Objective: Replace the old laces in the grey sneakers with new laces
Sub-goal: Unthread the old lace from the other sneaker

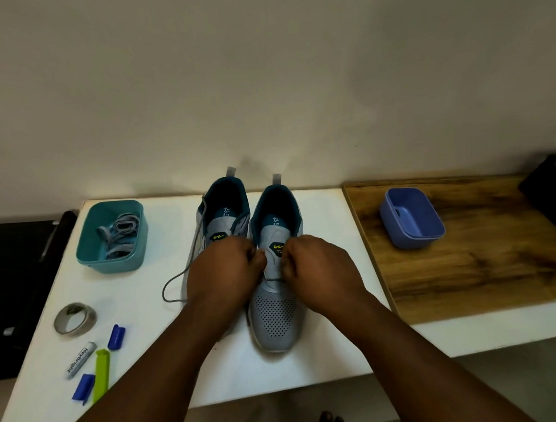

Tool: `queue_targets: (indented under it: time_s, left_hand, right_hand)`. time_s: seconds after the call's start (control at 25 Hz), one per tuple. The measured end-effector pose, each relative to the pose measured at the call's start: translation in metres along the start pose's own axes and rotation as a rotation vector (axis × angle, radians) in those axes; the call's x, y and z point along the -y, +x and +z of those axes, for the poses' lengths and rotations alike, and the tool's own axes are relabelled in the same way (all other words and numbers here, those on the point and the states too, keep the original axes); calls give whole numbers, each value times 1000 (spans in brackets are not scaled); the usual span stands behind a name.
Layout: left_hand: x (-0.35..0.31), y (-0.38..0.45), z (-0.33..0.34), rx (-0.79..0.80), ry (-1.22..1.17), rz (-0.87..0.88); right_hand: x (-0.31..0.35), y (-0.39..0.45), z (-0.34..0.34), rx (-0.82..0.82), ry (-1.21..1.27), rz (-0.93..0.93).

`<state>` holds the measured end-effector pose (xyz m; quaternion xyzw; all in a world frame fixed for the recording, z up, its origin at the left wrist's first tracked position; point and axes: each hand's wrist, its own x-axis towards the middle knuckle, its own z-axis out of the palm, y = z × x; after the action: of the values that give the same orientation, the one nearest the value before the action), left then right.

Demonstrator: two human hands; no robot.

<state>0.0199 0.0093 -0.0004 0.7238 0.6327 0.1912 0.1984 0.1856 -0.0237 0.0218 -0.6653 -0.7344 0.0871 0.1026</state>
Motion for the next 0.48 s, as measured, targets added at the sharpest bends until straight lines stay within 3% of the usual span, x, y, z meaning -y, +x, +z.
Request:
queue_targets:
  time_s: [0.12,0.24,0.32,0.48]
  left_hand:
    - [-2,0,1,-3,-16,-17]
    - [0,1,1,6,-65,-45]
    - [0,0,-1,6,-59,-40]
    - [-6,-2,-2,-76,14,-21]
  right_hand:
    - [3,-1,4,70,4,-130]
    - [13,-1,13,131,-70,-140]
    - [15,-2,10,60,-88,-96]
    - [-1,-8,-13,-206,-110,209]
